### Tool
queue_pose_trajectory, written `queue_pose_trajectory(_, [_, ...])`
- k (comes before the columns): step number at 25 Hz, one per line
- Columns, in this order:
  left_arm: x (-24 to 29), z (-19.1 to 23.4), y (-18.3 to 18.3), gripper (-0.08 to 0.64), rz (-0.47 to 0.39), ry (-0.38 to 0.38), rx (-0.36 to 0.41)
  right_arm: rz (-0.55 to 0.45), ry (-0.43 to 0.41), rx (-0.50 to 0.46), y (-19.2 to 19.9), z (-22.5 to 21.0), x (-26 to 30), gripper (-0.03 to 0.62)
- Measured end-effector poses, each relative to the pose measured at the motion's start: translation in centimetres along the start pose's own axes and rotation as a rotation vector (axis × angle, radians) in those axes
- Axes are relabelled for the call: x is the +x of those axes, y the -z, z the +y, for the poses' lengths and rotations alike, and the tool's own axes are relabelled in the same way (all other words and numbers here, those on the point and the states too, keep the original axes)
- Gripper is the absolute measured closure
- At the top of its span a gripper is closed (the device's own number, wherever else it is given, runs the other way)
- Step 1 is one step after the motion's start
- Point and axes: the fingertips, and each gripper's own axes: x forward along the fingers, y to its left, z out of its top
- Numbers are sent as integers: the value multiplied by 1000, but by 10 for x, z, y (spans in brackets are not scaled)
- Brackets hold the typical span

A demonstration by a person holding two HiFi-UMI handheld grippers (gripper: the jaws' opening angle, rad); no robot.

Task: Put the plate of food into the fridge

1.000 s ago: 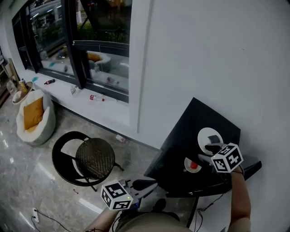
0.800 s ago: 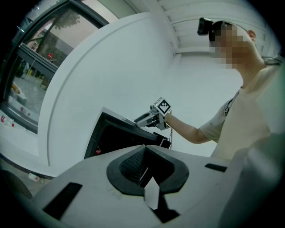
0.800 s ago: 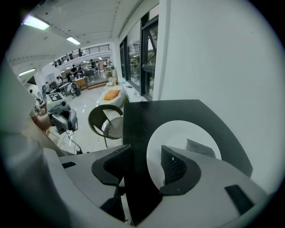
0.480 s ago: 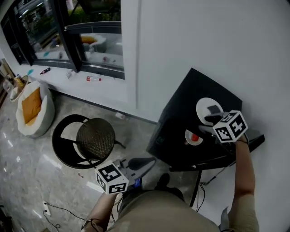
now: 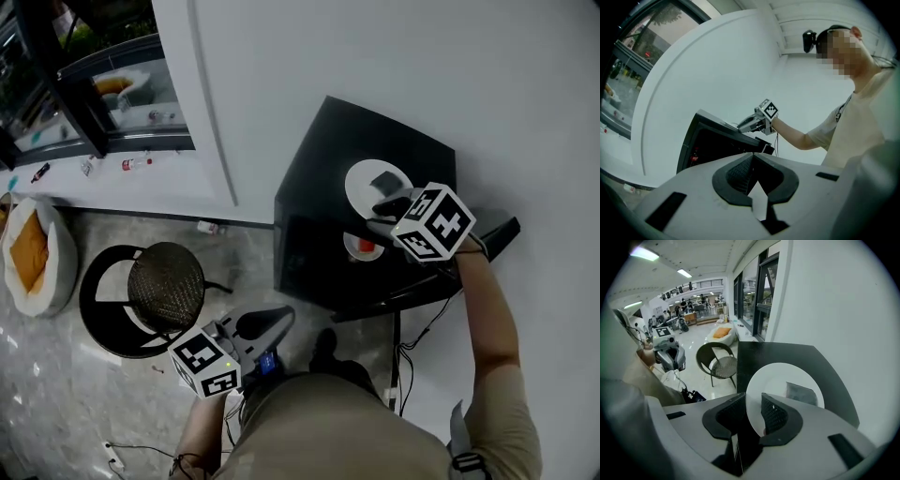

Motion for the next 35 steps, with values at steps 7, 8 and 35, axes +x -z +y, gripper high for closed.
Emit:
queue_pose_trajectory(7, [22,-11,-6,549,10,61,19,-4,26,-40,0,2,-3,479])
queue_pose_trajectory(8, [25,-12,-7,549,11,68,21,-12,39,-53,0,3,-4,479])
queue_pose_trajectory(35, [71,-21,-8,549,32,255,34,9,-13,-98,9,30,-8,492])
